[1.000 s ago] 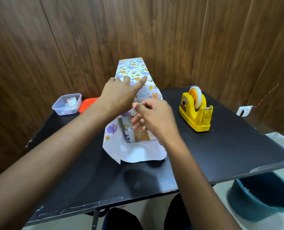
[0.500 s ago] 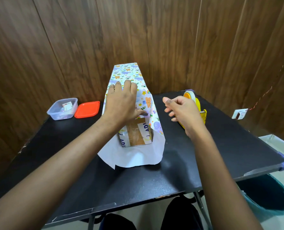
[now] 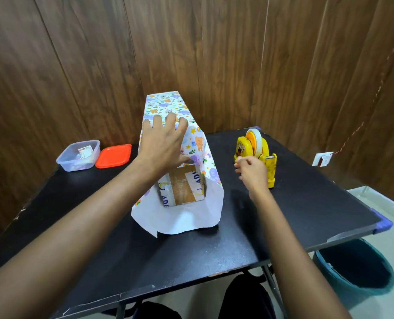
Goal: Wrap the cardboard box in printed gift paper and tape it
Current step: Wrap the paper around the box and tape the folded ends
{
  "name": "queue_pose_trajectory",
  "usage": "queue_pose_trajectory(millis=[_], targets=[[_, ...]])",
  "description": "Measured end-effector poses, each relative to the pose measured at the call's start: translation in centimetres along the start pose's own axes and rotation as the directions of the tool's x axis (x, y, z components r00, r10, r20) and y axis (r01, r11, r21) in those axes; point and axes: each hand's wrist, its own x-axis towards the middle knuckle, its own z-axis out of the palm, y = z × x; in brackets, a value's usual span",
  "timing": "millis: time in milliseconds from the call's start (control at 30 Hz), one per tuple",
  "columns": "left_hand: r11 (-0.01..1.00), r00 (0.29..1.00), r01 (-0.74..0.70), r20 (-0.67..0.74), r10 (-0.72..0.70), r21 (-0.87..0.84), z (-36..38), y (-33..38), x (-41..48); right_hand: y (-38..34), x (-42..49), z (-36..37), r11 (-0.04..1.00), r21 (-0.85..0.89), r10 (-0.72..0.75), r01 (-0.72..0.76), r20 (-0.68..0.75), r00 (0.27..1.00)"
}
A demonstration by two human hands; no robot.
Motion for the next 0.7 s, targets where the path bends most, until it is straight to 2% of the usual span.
queue_pose_trajectory(millis=[33,100,133,167,233,300,333,433,533,700], targets=[[1.0,1.0,0.001,0.0,-0.001,-0.006,0.0,0.2,0.1,0.0,0.5,-0.7,0.992,-0.115,-0.072,0.055,-0.155,0.985],[1.0,1.0,0.005,-0.007,-0.005,-0.028,-0.1,0.2,0.2,-0.2,1.4,-2.3,0.926,-0.349,-0.273,0.141,-0.365,0.89],[0.999,1.0,0.007,-0.006,-0.007,-0.038,-0.1,0.2,0.3,-0.2,1.9,-3.1,0.88,-0.455,-0.342,0.137,-0.405,0.848],[0.999,1.0,0.01,-0.002,-0.01,-0.041,-0.1,0.2,0.3,-0.2,2.8,-3.9,0.832,-0.547,-0.355,0.092,-0.398,0.846],[0.999,1.0,0.015,0.006,-0.015,-0.047,-0.1,0.2,0.4,0.0,5.0,-4.9,0.767,-0.641,-0.183,-0.042,-0.281,0.942],[0.998,1.0,0.017,0.008,-0.016,-0.057,-0.1,0.2,0.3,-0.2,6.7,-5.6,0.81,-0.569,0.091,-0.144,-0.121,0.988],[0.998,1.0,0.017,0.009,-0.017,-0.057,-0.1,0.2,0.3,-0.4,7.1,-5.9,0.856,-0.489,0.156,-0.171,-0.071,0.985],[0.998,1.0,0.017,0.014,-0.017,-0.054,-0.1,0.2,0.3,-1.4,7.5,-6.2,0.952,-0.266,0.148,-0.149,-0.027,0.989],[0.998,1.0,0.012,0.016,-0.012,-0.061,0.0,0.1,0.3,-3.0,6.6,-6.9,0.986,-0.047,0.16,-0.159,0.018,0.987],[0.997,1.0,0.01,0.024,-0.009,-0.071,0.2,0.2,0.3,-1.1,5.7,-7.8,0.957,-0.027,0.289,-0.288,0.03,0.957]])
